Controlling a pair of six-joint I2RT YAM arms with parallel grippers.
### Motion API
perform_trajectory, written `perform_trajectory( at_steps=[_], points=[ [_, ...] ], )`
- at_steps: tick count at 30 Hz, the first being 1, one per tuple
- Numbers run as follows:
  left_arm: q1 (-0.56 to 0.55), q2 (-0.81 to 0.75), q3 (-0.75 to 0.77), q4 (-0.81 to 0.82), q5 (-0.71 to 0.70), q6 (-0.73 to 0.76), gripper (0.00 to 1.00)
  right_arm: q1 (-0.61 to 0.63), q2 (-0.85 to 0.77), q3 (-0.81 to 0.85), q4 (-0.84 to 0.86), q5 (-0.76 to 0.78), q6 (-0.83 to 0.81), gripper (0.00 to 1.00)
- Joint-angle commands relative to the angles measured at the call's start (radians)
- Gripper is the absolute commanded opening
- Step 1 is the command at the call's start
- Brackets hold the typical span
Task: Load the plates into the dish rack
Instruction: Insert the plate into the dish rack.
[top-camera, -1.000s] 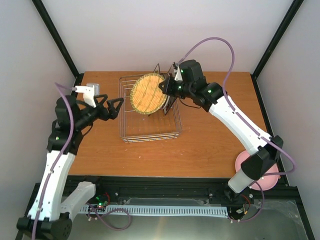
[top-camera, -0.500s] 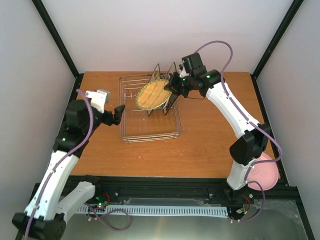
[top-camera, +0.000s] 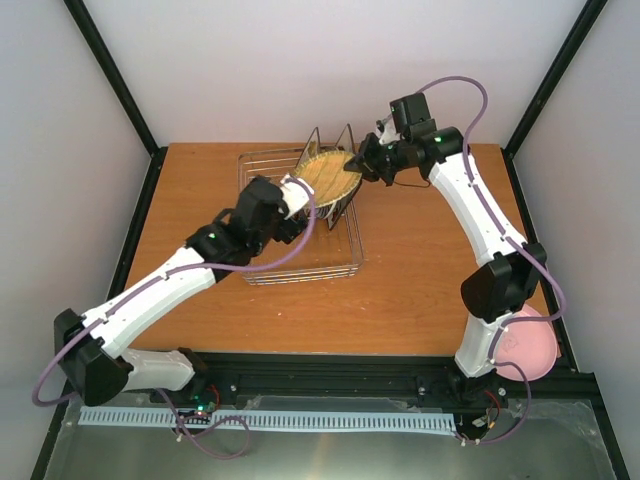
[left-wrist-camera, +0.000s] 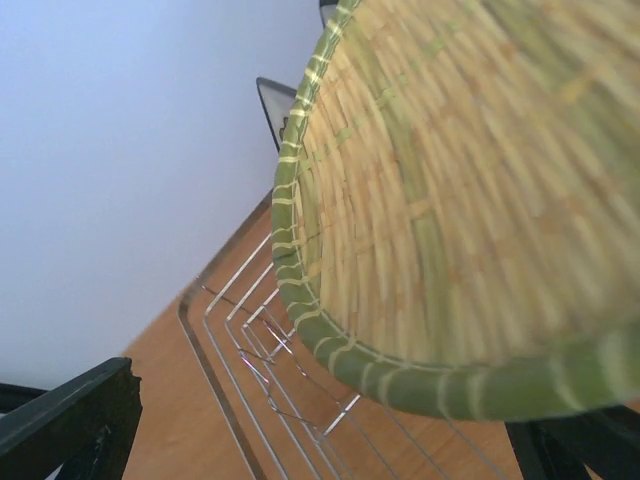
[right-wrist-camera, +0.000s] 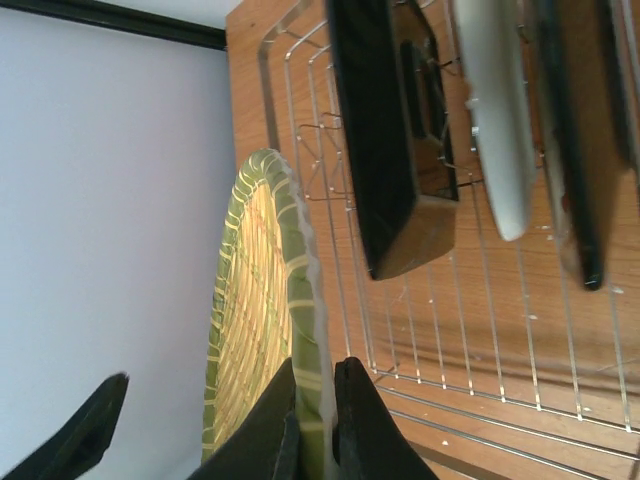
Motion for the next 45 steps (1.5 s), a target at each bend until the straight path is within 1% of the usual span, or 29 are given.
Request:
perform_trajectory(
  at_steps=[1, 3, 7, 11, 13, 14, 15, 16, 17, 18, 19, 20, 24, 26, 27, 28, 32, 33, 36, 38, 40, 41, 42, 45],
  points=[
    [-0.109, 0.024, 0.014, 0.107, -0.248, 0.217, 1.0, -0.024, 0.017, 0.023, -0.03, -0.065, -0.032, 0.03],
    [-0.147, 0.034, -0.002, 0.139, -0.273, 0.26, 1.0, -0.026, 0.022, 0.027, -0.033, -0.073, -0.035, 0.03],
    [-0.215, 0.079, -0.047, 0.144, -0.311, 0.321, 1.0, -0.026, 0.037, 0.031, -0.04, -0.107, -0.04, 0.03],
    [-0.238, 0.094, -0.071, 0.169, -0.307, 0.352, 0.99, -0.026, 0.046, 0.039, -0.054, -0.121, -0.059, 0.03],
    [-0.238, 0.095, -0.065, 0.179, -0.302, 0.361, 0.96, -0.026, 0.043, 0.033, -0.059, -0.129, -0.062, 0.03],
    [-0.238, 0.096, -0.062, 0.184, -0.305, 0.366, 0.92, -0.024, 0.041, 0.029, -0.056, -0.133, -0.061, 0.03],
    [-0.238, 0.101, -0.064, 0.19, -0.309, 0.373, 0.82, -0.024, 0.037, 0.021, -0.052, -0.139, -0.059, 0.03],
    [-0.237, 0.104, -0.069, 0.201, -0.314, 0.38, 0.7, -0.023, 0.035, 0.016, -0.046, -0.142, -0.057, 0.03],
    [-0.237, 0.11, -0.074, 0.211, -0.317, 0.386, 0.61, -0.022, 0.032, 0.011, -0.046, -0.142, -0.056, 0.03],
    [-0.238, 0.116, -0.075, 0.216, -0.319, 0.386, 0.58, -0.021, 0.03, 0.008, -0.045, -0.144, -0.056, 0.03],
    [-0.237, 0.123, -0.074, 0.216, -0.324, 0.382, 0.57, -0.019, 0.028, 0.006, -0.045, -0.144, -0.058, 0.03],
    [-0.238, 0.13, -0.071, 0.242, -0.332, 0.379, 0.54, -0.017, 0.025, 0.003, -0.046, -0.144, -0.058, 0.03],
    [-0.237, 0.156, -0.055, 0.269, -0.358, 0.352, 0.3, -0.007, 0.004, -0.043, -0.027, -0.148, -0.053, 0.03],
    [-0.238, 0.16, -0.037, 0.242, -0.329, 0.317, 0.16, -0.004, -0.007, -0.071, -0.014, -0.152, -0.051, 0.03],
    [-0.238, 0.158, -0.025, 0.215, -0.306, 0.293, 0.07, -0.003, -0.012, -0.084, -0.006, -0.156, -0.051, 0.03],
    [-0.237, 0.156, -0.012, 0.182, -0.274, 0.258, 0.02, -0.002, -0.015, -0.093, -0.005, -0.158, -0.05, 0.03],
    [-0.236, 0.137, 0.031, 0.103, -0.173, 0.16, 0.01, -0.002, -0.019, -0.106, 0.007, -0.162, -0.053, 0.03],
    [-0.232, 0.135, 0.049, 0.076, -0.147, 0.13, 0.01, -0.002, -0.018, -0.105, 0.008, -0.164, -0.053, 0.04],
    [-0.217, 0.116, 0.077, 0.02, -0.095, 0.056, 0.01, -0.002, -0.014, -0.097, 0.012, -0.166, -0.052, 0.13],
    [-0.201, 0.105, 0.092, -0.011, -0.084, 0.018, 0.01, -0.002, -0.014, -0.087, 0.02, -0.156, -0.05, 0.29],
    [-0.172, 0.097, 0.114, -0.058, -0.072, -0.019, 0.01, -0.004, -0.019, -0.078, 0.03, -0.147, -0.044, 0.38],
    [-0.163, 0.088, 0.117, -0.068, -0.076, -0.03, 0.01, -0.007, -0.022, -0.074, 0.039, -0.146, -0.039, 0.43],
    [-0.145, 0.072, 0.119, -0.078, -0.066, -0.04, 0.01, -0.013, -0.028, -0.074, 0.05, -0.146, -0.031, 0.47],
    [-0.126, 0.037, 0.119, -0.107, -0.076, -0.063, 0.01, -0.034, -0.043, -0.066, 0.084, -0.144, -0.016, 0.48]
  ],
)
